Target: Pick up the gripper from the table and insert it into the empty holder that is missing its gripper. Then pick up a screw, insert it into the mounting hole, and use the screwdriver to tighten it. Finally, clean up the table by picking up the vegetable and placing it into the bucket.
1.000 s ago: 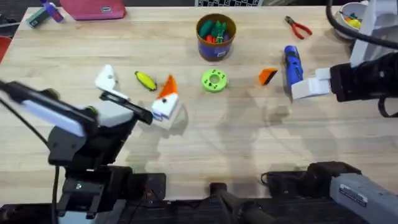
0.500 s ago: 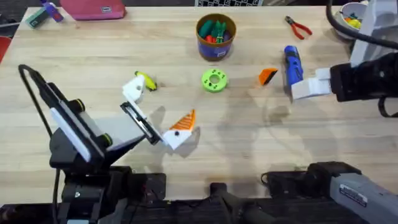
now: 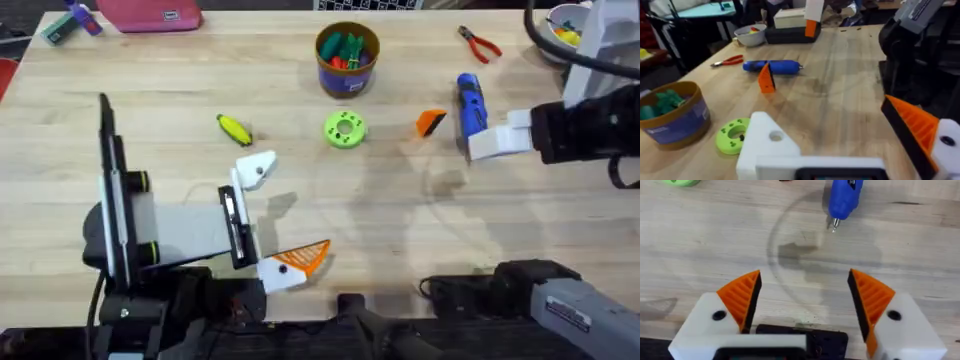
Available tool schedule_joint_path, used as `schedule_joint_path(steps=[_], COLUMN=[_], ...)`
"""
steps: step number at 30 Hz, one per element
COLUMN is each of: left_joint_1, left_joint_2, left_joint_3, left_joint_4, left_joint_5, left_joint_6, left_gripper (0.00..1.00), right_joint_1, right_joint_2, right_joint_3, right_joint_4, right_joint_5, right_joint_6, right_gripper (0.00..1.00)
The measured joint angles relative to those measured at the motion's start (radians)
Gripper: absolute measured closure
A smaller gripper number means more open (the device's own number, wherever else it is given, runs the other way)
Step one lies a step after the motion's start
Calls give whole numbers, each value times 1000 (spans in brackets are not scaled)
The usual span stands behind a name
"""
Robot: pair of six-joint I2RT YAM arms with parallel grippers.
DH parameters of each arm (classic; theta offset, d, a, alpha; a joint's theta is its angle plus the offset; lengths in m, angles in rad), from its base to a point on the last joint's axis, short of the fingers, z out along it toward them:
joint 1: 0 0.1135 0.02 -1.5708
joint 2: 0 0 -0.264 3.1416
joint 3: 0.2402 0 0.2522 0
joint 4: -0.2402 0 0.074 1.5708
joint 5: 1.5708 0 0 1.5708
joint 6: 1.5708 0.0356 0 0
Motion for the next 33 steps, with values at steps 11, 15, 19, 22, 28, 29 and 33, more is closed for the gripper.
schedule_joint_path(steps=[11, 15, 19, 22, 28, 29, 33], left_joint_1=[0, 0, 0, 0, 0, 0, 0], left_joint_2=[0, 0, 0, 0, 0, 0, 0], left_joint_3=[-2, -2, -2, -2, -2, -2, -2], left_joint_4=[-15, -13, -10, -10, -10, -10, -10], left_joint_5=[-80, -102, -114, -117, -118, -118, -118], left_joint_6=[-142, -160, -167, -171, -174, -175, -177], left_gripper=[14, 14, 14, 14, 14, 14, 16], right_joint_1=[0, 0, 0, 0, 0, 0, 0], right_joint_2=[0, 0, 0, 0, 0, 0, 0], right_joint_3=[0, 0, 0, 0, 0, 0, 0], right_joint_4=[0, 0, 0, 0, 0, 0, 0], right_joint_5=[0, 0, 0, 0, 0, 0, 0], right_joint_6=[0, 0, 0, 0, 0, 0, 0], right_gripper=[8, 8, 8, 8, 7, 9, 8])
